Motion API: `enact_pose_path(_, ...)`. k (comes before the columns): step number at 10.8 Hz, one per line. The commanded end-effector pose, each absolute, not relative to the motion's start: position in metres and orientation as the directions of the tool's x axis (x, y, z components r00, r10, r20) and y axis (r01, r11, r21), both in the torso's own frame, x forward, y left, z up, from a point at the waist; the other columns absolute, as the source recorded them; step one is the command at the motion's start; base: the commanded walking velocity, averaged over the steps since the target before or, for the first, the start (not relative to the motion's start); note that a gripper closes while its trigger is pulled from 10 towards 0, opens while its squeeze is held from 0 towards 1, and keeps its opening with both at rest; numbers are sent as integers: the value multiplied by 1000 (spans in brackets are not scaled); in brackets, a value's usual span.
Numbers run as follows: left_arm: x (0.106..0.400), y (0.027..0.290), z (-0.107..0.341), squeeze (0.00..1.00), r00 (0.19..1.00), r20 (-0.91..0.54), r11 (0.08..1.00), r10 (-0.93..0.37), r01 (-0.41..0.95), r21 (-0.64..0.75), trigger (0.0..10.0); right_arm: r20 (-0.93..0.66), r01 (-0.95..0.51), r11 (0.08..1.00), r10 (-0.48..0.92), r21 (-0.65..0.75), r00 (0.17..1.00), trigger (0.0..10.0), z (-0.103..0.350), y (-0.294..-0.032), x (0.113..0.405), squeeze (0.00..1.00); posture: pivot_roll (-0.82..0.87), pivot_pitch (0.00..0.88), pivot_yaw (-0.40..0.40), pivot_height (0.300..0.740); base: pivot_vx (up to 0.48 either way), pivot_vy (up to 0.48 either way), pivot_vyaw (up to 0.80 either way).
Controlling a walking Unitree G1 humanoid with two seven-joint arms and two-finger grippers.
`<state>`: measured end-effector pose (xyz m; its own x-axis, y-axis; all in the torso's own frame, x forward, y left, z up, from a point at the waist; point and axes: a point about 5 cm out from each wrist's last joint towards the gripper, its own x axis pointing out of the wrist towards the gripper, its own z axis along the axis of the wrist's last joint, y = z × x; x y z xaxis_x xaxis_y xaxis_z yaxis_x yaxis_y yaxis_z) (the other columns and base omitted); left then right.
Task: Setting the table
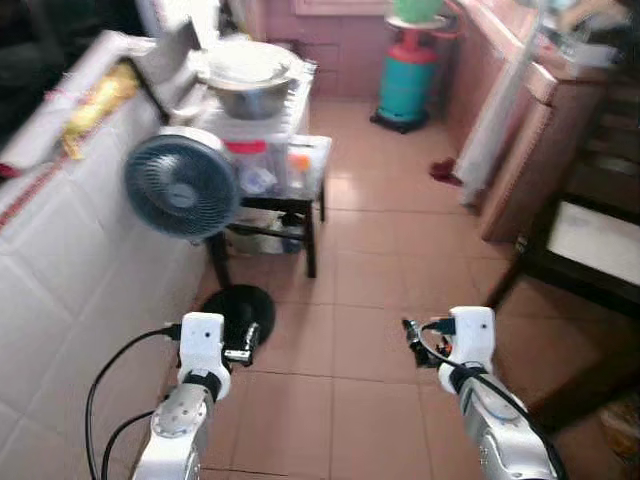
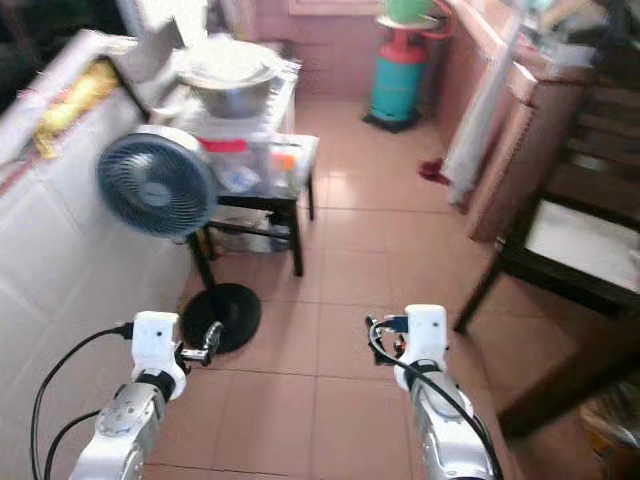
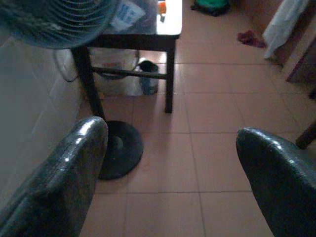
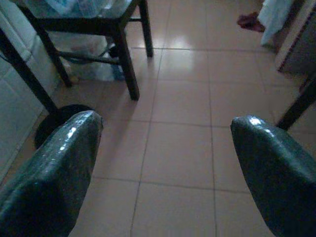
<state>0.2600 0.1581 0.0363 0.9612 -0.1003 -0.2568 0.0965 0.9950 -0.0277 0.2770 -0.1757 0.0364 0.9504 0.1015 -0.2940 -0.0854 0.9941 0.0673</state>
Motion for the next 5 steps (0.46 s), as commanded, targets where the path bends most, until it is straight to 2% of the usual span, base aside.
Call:
enact_pose_path(1, 259, 161, 39, 0, 966, -244, 996, -86, 84, -18, 10000, -292, -99, 992, 116, 73, 949, 10000, 38, -173, 280, 0, -61, 69, 11, 740, 0, 0, 0)
enact_pose_path(5, 258, 168, 41, 0, 968, -242, 998, -61, 61, -5, 10000, -296, -99, 992, 119, 82, 948, 10000, 37, -171, 279, 0, -60, 72, 23, 740, 0, 0, 0)
